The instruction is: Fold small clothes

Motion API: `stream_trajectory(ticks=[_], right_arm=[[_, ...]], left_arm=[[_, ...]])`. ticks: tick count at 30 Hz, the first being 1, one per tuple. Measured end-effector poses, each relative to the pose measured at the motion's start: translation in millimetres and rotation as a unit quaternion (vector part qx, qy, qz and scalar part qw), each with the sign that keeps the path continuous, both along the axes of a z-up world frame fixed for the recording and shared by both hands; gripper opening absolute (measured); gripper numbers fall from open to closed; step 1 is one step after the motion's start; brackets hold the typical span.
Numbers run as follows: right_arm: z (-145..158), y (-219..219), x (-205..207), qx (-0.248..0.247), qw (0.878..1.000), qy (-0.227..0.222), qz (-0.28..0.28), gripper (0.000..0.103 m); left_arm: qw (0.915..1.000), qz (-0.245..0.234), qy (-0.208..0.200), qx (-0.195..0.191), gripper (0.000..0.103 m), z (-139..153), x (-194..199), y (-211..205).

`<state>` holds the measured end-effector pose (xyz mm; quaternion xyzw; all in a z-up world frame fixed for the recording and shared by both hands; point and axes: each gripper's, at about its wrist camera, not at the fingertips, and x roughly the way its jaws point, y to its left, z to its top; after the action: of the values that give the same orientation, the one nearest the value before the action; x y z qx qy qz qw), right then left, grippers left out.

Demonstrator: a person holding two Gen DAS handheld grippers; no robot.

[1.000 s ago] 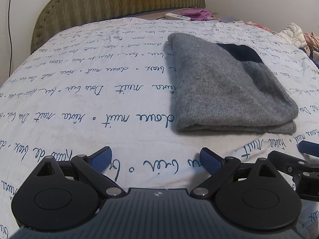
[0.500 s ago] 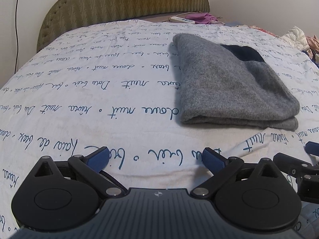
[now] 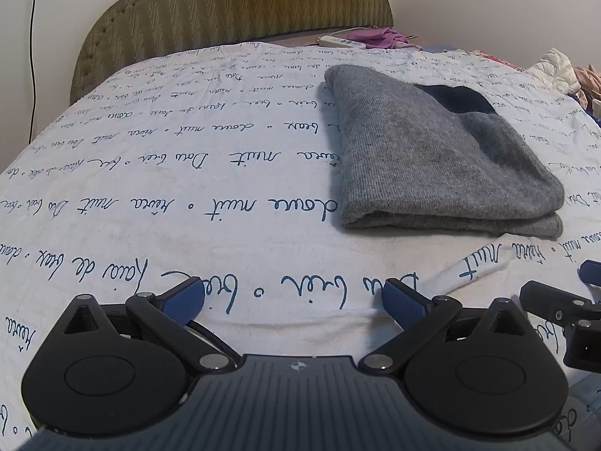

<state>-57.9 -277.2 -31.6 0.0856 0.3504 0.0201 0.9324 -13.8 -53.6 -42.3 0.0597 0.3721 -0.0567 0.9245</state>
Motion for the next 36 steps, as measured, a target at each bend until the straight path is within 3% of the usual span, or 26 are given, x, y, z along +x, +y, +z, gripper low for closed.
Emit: stream_trajectory(ticks=[19,24,30,33,36], right_arm=[[0.6,-20.1,7.8,0.044,0.999,-0.012,-0.011,0.097],[0.3,-63.7,34.5,0.161,0.987,-0.003,-0.029,0.097],[-14.3,-104.3,72.9,0.304,0.952,0.014,-0.006,0.097],[-21.7,-108.3,90.4,0.338,0.941,0.02,0.012,0.097],[-28.4,-105.1,109.3,0.354,0.934,0.022,0.039,0.097]], left_arm=[[0.9998,0.002,-0.019,0.0,0.102,14.3,20.2,3.5],[0.9977,-0.04,-0.002,-0.055,0.1,27.4,45.8,8.7],[0.9788,-0.106,0.066,-0.162,0.094,21.5,92.0,10.1],[0.9648,-0.128,0.105,-0.204,0.086,9.3,116.6,5.4],[0.9538,-0.141,0.118,-0.238,0.084,-0.2,137.3,2.1]])
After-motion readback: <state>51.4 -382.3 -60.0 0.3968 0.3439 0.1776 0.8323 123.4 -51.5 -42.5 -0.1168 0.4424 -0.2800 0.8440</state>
